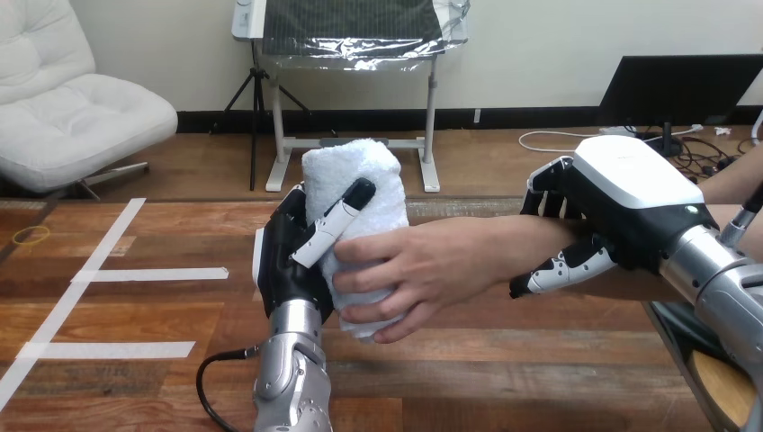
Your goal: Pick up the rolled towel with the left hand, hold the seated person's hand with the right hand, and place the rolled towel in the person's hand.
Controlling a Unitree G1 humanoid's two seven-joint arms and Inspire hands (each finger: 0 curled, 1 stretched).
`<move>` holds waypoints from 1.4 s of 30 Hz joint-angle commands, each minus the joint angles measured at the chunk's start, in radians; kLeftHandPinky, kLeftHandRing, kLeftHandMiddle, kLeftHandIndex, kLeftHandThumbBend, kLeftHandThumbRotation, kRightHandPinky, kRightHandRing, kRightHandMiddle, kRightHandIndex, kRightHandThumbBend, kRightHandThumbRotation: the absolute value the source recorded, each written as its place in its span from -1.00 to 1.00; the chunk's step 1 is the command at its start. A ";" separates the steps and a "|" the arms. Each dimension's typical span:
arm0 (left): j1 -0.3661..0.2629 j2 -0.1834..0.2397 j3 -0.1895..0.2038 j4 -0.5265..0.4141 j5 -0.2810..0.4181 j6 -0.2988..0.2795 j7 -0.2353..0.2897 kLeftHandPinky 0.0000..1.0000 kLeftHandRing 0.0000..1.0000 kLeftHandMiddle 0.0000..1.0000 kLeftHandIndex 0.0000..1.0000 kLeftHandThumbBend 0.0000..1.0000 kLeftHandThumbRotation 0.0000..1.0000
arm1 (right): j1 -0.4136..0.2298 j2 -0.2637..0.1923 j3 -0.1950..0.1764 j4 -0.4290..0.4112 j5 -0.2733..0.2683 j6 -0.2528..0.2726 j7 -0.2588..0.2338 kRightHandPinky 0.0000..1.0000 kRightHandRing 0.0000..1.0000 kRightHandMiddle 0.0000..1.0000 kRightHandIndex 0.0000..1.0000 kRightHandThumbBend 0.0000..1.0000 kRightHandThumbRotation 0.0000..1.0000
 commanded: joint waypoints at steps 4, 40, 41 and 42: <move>-0.284 -0.353 -0.111 -0.119 0.027 0.011 -0.030 -0.50 -0.40 -0.28 -0.19 0.47 -1.00 | -0.036 0.053 -0.016 0.084 0.040 0.048 -0.001 -0.40 -0.29 -0.16 -0.10 0.77 -0.45; -0.229 -0.346 -0.209 -0.185 0.092 0.028 -0.025 -0.51 -0.40 -0.27 -0.20 0.45 -1.00 | -0.019 0.066 -0.028 0.070 0.065 0.062 0.005 -0.31 -0.22 -0.11 -0.06 0.75 -0.55; -0.228 -0.345 -0.211 -0.187 0.092 0.029 -0.024 -0.51 -0.40 -0.27 -0.19 0.45 -1.00 | -0.019 0.066 -0.028 0.071 0.065 0.061 0.004 -0.31 -0.22 -0.11 -0.06 0.75 -0.55; -0.225 -0.337 -0.218 -0.194 0.096 0.040 -0.027 -0.51 -0.40 -0.27 -0.19 0.45 -1.00 | -0.019 0.065 -0.027 0.072 0.066 0.057 0.003 -0.31 -0.22 -0.11 -0.06 0.75 -0.55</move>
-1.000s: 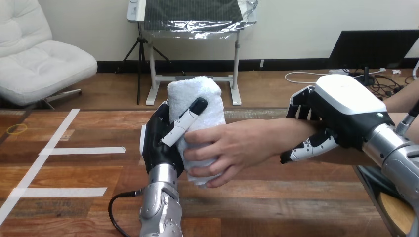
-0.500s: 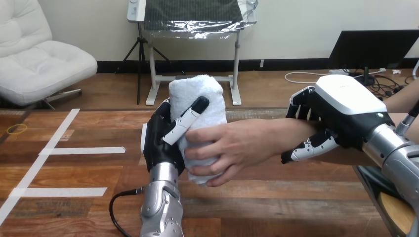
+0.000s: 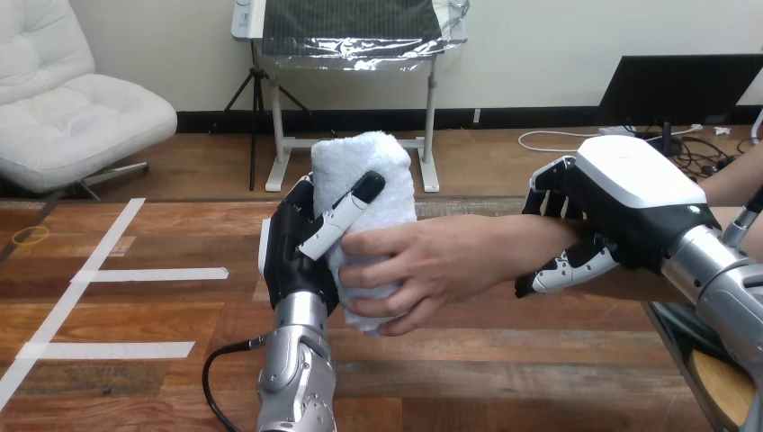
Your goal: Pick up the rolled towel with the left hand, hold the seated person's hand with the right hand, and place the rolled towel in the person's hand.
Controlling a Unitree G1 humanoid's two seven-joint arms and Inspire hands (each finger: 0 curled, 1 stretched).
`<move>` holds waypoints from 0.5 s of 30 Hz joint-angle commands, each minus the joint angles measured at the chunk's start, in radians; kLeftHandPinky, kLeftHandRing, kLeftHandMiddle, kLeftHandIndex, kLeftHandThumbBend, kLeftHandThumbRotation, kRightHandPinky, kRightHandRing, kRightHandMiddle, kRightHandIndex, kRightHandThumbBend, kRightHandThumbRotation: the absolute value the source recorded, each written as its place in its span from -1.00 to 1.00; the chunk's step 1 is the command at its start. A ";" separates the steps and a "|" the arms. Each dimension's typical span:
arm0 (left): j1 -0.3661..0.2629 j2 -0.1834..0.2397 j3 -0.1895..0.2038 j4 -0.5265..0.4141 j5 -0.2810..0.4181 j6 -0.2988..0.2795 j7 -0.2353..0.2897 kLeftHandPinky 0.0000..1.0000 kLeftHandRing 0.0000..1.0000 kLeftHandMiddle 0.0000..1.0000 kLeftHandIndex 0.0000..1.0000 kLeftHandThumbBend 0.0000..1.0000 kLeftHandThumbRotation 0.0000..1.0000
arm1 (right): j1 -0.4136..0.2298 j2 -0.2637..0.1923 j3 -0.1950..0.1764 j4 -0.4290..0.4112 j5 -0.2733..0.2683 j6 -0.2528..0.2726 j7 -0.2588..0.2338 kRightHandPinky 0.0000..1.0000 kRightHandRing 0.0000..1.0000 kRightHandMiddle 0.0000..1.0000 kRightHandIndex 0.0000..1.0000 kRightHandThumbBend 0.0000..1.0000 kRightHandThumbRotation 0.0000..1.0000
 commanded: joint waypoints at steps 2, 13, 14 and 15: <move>-0.225 -0.326 -0.181 -0.156 0.096 0.035 -0.056 -0.49 -0.37 -0.24 -0.16 0.45 -0.96 | -0.020 0.064 -0.024 0.072 0.065 0.045 0.002 -0.31 -0.22 -0.11 -0.06 0.74 -0.55; -0.195 -0.202 -0.264 -0.219 0.229 0.111 -0.047 -0.08 0.08 0.21 0.29 0.70 -0.08 | -0.023 0.022 -0.005 0.032 0.041 0.061 0.071 -0.21 -0.05 0.06 0.08 0.76 -0.37; -0.193 -0.197 -0.265 -0.224 0.235 0.118 -0.046 -0.01 0.14 0.26 0.33 0.73 -0.02 | -0.023 0.019 -0.005 0.029 0.039 0.059 0.075 -0.19 -0.01 0.09 0.11 0.77 -0.34; -0.190 -0.187 -0.263 -0.229 0.237 0.129 -0.049 0.03 0.18 0.29 0.36 0.75 0.03 | -0.022 0.014 -0.004 0.023 0.038 0.059 0.084 -0.17 0.02 0.12 0.13 0.77 -0.31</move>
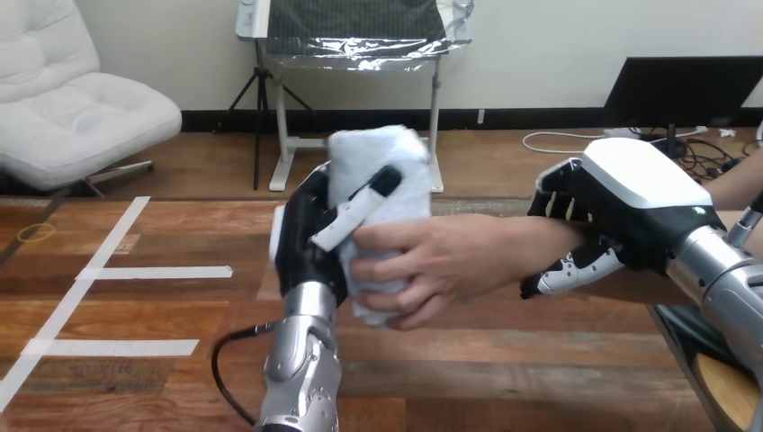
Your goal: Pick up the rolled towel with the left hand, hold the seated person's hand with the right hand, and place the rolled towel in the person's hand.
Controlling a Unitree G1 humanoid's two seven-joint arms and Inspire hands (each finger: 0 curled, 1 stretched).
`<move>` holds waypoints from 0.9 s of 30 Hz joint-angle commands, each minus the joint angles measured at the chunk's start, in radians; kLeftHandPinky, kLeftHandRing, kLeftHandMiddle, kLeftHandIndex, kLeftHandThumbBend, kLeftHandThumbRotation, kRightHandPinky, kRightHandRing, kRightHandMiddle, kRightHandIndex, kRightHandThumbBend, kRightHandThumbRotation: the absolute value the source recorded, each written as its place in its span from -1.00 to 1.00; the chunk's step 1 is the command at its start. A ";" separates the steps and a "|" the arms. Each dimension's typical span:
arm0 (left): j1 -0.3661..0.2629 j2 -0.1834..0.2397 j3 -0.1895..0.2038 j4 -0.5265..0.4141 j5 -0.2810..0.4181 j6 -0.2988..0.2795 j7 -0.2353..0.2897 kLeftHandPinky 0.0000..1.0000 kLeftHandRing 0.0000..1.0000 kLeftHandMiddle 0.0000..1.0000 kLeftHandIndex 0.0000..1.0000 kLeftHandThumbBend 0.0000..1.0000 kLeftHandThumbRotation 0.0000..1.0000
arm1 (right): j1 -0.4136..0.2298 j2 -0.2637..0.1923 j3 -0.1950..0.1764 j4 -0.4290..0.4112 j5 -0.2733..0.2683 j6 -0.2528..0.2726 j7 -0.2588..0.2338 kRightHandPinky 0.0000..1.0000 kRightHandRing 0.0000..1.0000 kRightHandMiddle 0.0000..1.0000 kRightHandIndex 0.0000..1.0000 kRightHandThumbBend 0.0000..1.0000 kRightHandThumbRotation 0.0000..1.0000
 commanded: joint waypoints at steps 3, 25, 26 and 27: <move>-0.184 -0.168 -0.214 -0.168 0.172 0.083 -0.077 0.26 0.35 0.41 0.47 0.83 0.22 | -0.023 0.011 0.002 0.008 0.037 0.041 0.076 -0.11 0.15 0.23 0.25 0.82 -0.24; -0.125 -0.045 -0.124 -0.254 0.186 0.229 -0.148 0.99 0.93 0.89 0.90 0.61 0.98 | 0.012 -0.020 -0.053 -0.087 0.146 0.109 0.260 0.23 0.65 0.70 0.76 1.00 0.24; -0.125 -0.038 -0.118 -0.250 0.188 0.231 -0.147 0.99 0.93 0.89 0.89 0.61 0.98 | 0.015 -0.021 -0.058 -0.088 0.160 0.110 0.268 0.25 0.66 0.70 0.76 1.00 0.26; -0.125 -0.035 -0.114 -0.249 0.190 0.233 -0.147 1.00 0.92 0.89 0.89 0.61 0.99 | 0.017 -0.021 -0.061 -0.089 0.171 0.110 0.273 0.27 0.67 0.72 0.77 1.00 0.28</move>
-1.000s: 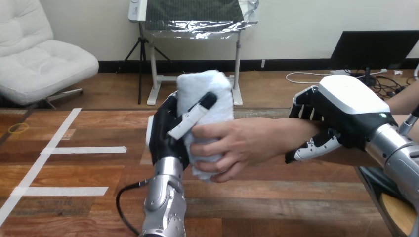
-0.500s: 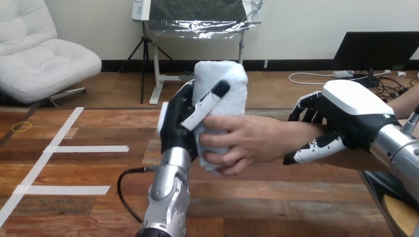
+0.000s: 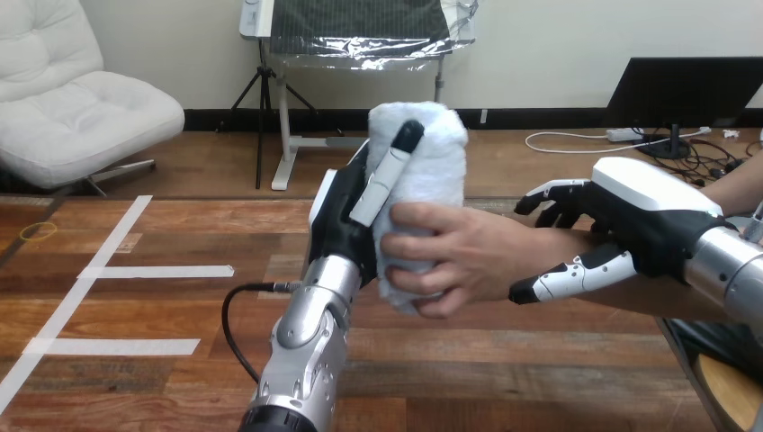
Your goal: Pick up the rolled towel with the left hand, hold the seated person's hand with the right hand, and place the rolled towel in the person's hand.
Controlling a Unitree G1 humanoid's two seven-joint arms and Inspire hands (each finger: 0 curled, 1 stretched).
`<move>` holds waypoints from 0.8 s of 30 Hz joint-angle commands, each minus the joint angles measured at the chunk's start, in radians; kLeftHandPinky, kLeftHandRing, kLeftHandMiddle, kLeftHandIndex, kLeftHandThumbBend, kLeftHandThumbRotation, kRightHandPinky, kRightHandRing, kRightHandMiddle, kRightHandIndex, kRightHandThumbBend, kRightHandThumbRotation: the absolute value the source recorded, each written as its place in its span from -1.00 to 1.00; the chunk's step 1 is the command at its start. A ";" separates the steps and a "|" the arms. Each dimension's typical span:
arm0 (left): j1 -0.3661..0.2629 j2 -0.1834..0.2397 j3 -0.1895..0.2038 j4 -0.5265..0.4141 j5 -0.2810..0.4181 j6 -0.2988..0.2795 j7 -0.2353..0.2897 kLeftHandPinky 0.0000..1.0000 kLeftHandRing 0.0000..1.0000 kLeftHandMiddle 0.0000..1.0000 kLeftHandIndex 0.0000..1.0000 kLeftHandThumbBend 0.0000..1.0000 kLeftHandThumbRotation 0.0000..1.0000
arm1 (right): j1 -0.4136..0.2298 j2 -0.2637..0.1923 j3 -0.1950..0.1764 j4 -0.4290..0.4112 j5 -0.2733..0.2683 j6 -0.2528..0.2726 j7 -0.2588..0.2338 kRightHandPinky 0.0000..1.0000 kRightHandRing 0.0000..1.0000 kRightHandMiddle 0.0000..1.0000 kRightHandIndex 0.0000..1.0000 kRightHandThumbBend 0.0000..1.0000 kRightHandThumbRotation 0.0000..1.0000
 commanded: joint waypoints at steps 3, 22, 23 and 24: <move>-0.118 -0.037 -0.053 -0.066 0.023 0.024 -0.056 1.00 0.91 0.88 0.88 0.60 1.00 | 0.015 0.006 -0.022 -0.026 0.078 0.007 0.044 0.29 0.69 0.73 0.78 1.00 0.31; -0.083 0.026 -0.009 -0.089 0.014 0.035 -0.070 1.00 0.89 0.87 0.84 0.52 1.00 | 0.060 0.014 -0.102 -0.024 0.239 -0.031 0.045 0.29 0.66 0.72 0.77 1.00 0.55; -0.081 0.029 -0.008 -0.090 0.015 0.035 -0.072 1.00 0.89 0.87 0.84 0.52 1.00 | 0.063 0.017 -0.106 -0.024 0.245 -0.034 0.043 0.29 0.66 0.71 0.78 1.00 0.57; -0.080 0.032 -0.007 -0.090 0.015 0.035 -0.074 1.00 0.90 0.86 0.83 0.52 1.00 | 0.065 0.018 -0.109 -0.025 0.250 -0.035 0.041 0.28 0.65 0.71 0.78 1.00 0.60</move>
